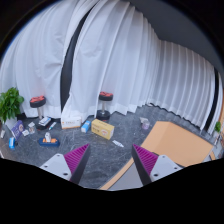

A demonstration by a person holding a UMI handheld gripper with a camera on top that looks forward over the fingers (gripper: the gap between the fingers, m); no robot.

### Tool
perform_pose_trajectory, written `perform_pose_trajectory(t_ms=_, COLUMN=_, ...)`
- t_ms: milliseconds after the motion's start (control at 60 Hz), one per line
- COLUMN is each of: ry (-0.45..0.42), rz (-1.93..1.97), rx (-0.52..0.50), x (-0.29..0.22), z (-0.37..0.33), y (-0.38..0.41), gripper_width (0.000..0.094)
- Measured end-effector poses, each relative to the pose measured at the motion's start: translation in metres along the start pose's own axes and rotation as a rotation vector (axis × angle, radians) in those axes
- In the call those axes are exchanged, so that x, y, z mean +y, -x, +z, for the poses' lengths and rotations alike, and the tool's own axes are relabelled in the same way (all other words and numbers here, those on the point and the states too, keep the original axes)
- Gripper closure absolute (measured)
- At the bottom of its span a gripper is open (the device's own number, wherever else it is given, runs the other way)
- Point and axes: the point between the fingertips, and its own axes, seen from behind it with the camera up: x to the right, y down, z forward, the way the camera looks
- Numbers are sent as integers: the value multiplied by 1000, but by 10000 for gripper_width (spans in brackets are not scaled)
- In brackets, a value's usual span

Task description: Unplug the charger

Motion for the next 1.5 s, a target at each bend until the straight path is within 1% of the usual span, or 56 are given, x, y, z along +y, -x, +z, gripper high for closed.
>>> perform_pose_trajectory(t_ms=117, ry=16, rz=-1, rx=26, x=9, z=8, y=-3, gripper_width=85)
perform_pose_trajectory(t_ms=217, ry=34, rz=3, rx=57, x=25, z=20, y=-1, gripper_width=89)
perform_pose_trajectory(t_ms=350, ry=90, rz=18, rx=71, x=74, z=30, y=24, gripper_width=85)
perform_pose_trajectory(t_ms=433, ry=141, rz=34, rx=28, x=117, z=35, y=66, gripper_width=84)
perform_pose_trajectory(t_ms=500, ry=174, rz=54, rx=-53, x=146, z=37, y=118, gripper_width=85)
perform_pose_trajectory(t_ms=583, ry=214, rz=83, rx=-149, x=173, z=43, y=189, gripper_width=85)
perform_pose_trajectory(t_ms=617, ry=217, rz=84, rx=-177, x=178, z=49, y=216, gripper_width=82)
perform_pose_trajectory(t_ms=717, ry=201, rz=68, rx=-249, x=177, z=77, y=288, gripper_width=79)
perform_pose_trajectory(t_ms=883, ry=121, rz=61, rx=-360, x=134, z=144, y=386, gripper_width=87)
perform_pose_trajectory(t_ms=1000, ry=92, rz=41, rx=-365, x=106, z=200, y=422, gripper_width=86)
perform_pose_trajectory(t_ms=1067, ry=73, rz=25, rx=-365, x=96, z=231, y=431, gripper_width=103)
perform_pose_trajectory(t_ms=1117, ry=66, rz=12, rx=-359, x=92, z=249, y=442, gripper_width=144)
perform_pose_trajectory(t_ms=1167, ry=68, rz=3, rx=-351, x=92, z=265, y=447, gripper_width=234)
perform_pose_trajectory(t_ms=1217, ry=66, rz=1, rx=-356, x=92, z=278, y=451, gripper_width=361)
perform_pose_trajectory(t_ms=1283, ry=70, rz=-3, rx=-349, x=96, z=288, y=453, gripper_width=574)
perform_pose_trajectory(t_ms=1317, ry=43, rz=-12, rx=-330, x=91, z=290, y=450, gripper_width=687)
perform_pose_trajectory(t_ms=1333, ry=34, rz=-14, rx=-338, x=90, z=289, y=453, gripper_width=726)
perform_pose_trajectory(t_ms=1417, ry=28, rz=-40, rx=-349, x=91, z=287, y=455, gripper_width=812)
perform_pose_trajectory(t_ms=1500, ry=49, rz=-33, rx=-358, x=91, z=287, y=455, gripper_width=857)
